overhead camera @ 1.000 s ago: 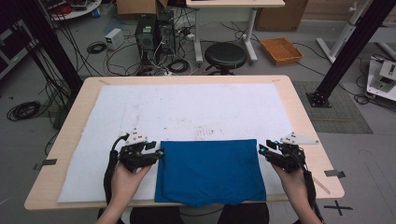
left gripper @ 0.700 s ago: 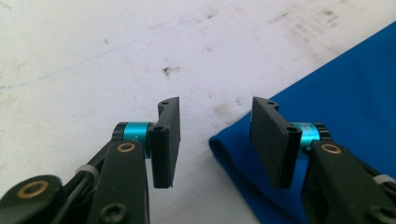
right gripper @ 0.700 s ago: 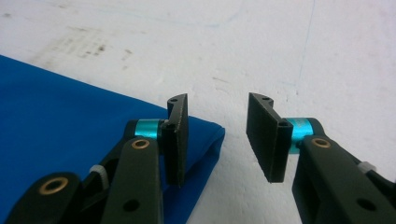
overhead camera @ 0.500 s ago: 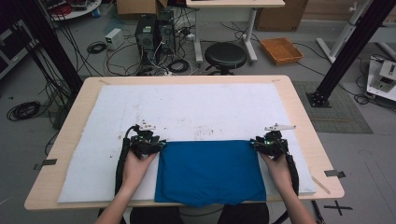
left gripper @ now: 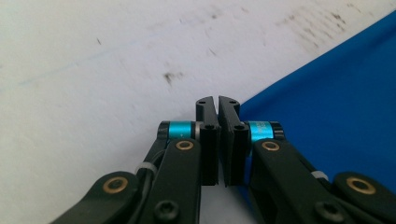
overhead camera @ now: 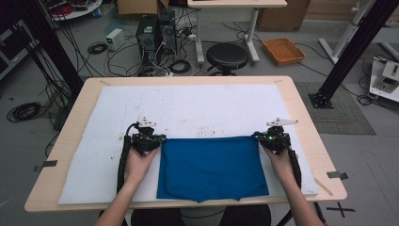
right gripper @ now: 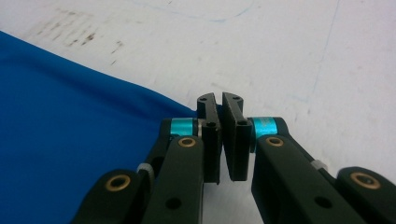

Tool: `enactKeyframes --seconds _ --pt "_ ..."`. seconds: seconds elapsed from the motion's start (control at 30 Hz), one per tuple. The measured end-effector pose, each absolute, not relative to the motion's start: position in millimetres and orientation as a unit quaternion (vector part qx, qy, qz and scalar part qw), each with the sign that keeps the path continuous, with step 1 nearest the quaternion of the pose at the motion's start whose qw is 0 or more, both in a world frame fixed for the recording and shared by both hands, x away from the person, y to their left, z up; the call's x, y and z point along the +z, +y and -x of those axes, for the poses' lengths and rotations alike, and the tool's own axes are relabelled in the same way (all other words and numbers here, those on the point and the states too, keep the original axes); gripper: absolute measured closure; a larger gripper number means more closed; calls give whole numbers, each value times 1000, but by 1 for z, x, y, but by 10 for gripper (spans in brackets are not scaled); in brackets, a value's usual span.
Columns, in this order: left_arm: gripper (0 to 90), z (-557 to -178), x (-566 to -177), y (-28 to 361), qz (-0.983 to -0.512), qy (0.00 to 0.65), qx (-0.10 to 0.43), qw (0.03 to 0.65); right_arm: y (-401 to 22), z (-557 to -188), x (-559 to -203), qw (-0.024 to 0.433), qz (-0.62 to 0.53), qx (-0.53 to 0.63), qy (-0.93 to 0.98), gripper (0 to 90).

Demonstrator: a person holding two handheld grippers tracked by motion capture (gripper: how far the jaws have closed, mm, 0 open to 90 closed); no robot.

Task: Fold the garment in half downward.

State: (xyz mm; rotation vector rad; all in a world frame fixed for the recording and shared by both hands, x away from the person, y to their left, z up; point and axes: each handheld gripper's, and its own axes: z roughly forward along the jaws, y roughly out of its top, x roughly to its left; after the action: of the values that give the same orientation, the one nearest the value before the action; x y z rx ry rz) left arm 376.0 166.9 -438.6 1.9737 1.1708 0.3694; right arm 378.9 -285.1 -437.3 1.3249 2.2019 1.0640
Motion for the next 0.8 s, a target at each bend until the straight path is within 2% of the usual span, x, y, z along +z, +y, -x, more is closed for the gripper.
enactKeyframes --seconds 0.37,0.6,0.8 --pt "868 -415 -438 165 -779 457 181 389 -283 -417 -433 197 -471 375 774 864" --pt "868 -424 -438 161 -786 441 208 381 -281 -431 -437 196 -474 377 771 864" --pt "860 -423 -437 163 -783 443 205 387 -280 -432 -437 198 -472 375 773 832"
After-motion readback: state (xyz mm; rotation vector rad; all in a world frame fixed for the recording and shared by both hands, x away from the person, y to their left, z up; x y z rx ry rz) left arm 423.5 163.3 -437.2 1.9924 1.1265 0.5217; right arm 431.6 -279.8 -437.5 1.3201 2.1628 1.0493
